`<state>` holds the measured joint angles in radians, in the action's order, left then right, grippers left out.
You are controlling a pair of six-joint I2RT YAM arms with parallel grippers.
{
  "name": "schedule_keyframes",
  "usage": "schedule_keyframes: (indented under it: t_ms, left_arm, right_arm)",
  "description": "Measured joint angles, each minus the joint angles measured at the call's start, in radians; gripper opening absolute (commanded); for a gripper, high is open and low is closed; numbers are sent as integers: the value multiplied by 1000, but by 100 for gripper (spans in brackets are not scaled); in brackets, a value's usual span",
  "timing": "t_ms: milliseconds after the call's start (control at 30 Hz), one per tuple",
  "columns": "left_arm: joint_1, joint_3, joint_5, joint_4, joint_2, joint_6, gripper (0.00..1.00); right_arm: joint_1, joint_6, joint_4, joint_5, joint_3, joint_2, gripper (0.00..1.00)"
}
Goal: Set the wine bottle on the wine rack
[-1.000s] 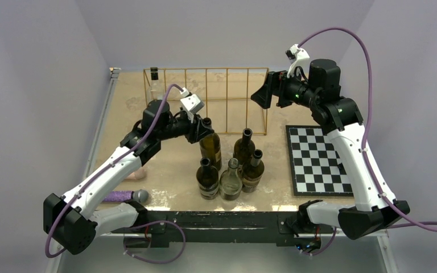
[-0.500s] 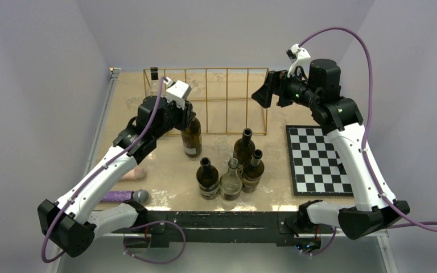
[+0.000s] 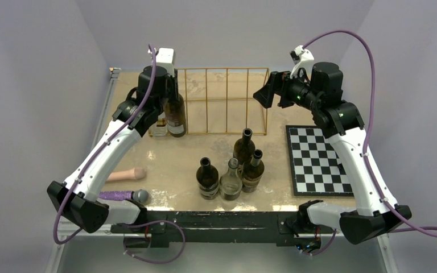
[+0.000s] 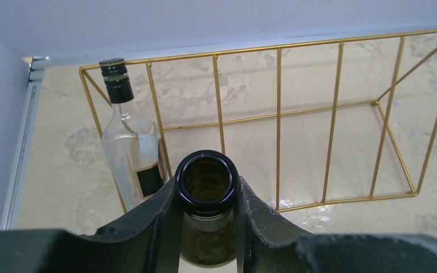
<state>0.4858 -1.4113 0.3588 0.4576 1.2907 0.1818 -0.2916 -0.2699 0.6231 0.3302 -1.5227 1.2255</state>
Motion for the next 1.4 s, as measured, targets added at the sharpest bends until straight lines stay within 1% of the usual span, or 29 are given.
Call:
schedule_keyframes:
  t_ms: [133, 400, 833, 1000, 1400]
  left_arm:
    - [-34, -45, 13, 59, 59, 38, 0]
    - [-82, -88, 15, 103, 136, 66, 0]
    - [-105, -133, 5, 105, 242, 93, 0]
    - [-110, -174, 5, 103, 286, 97, 0]
    - [-134, -214, 9, 86, 339, 100, 0]
  right_arm:
    - [4, -7, -4, -2, 25, -18, 97]
    - [15, -19, -10, -7, 57, -38, 97]
    - [29, -34, -11, -7, 94, -63, 97]
    - [29, -42, -11, -7, 111, -72, 97]
    - [33, -46, -13, -7, 136, -89, 97]
